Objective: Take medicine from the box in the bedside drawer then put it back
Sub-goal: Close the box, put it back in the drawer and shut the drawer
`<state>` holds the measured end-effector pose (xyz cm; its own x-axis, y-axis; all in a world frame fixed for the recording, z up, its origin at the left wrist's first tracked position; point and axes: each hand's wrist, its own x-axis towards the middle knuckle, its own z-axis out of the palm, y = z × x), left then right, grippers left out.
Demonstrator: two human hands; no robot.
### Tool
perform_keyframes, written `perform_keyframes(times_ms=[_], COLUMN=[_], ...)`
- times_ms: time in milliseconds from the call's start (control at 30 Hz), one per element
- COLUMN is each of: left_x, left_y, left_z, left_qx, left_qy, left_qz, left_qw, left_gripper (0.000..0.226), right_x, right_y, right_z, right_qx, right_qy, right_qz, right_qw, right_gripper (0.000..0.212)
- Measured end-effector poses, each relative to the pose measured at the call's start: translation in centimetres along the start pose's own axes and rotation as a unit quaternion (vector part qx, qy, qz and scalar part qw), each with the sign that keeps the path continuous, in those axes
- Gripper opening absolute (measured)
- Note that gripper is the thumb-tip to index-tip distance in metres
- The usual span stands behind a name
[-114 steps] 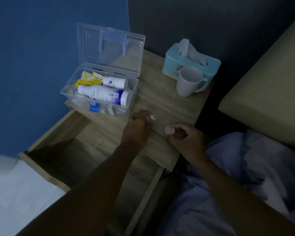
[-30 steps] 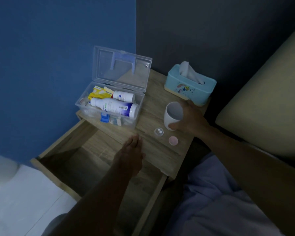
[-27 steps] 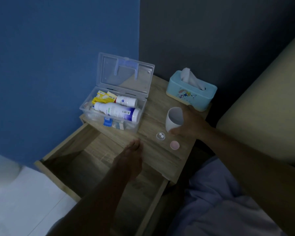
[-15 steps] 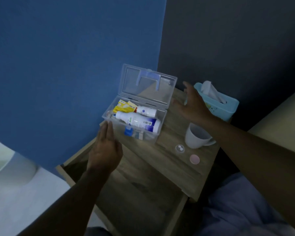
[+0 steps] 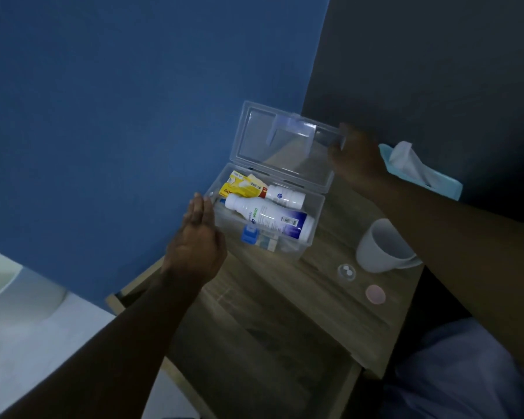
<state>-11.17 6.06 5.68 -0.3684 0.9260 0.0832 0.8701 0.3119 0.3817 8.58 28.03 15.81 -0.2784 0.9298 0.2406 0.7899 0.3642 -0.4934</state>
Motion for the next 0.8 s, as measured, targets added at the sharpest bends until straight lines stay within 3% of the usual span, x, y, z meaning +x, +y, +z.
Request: perform_keyframes(times_ms=[233, 400, 533, 633, 800], left_x=[0.3, -0.5, -2.0, -2.3, -1.6], left_y=[-0.2, -0.3, 0.1, 0.4, 1.2], left_z=[-1.0, -2.0, -2.5, -2.7, -2.6], left_qx=[-0.003, -0.102, -0.177, -0.179, -0.117], left_qy=[-0.023, -0.024, -0.011, 0.016, 0.019], left_qz=[0.001, -0.014, -0.05, -0.029, 0.042], left_qw=[1.0, 0.994, 0.983, 0.983, 0.992], left_gripper=[0.067, 0.071, 0.085, 0.092, 0.09], right_x=[-3.2, -8.4, -11.8, -13.2, -14.3], right_y=[1.0, 1.5, 2.0, 2.2, 2.5], right_z=[-0.6, 0.2, 1.6, 2.8, 3.7], right_qx=[0.107, 0.139, 0.057, -0.005, -0.012], right_qy=[0.106, 0.059, -0.008, -0.035, -0.042], right_qz=[-0.096, -0.182, -0.247, -0.271, -0.283], right_qw=[0.984, 0.972, 0.967, 0.962, 0.958], right_gripper=[0.022, 0.027, 0.042, 0.047, 0.044])
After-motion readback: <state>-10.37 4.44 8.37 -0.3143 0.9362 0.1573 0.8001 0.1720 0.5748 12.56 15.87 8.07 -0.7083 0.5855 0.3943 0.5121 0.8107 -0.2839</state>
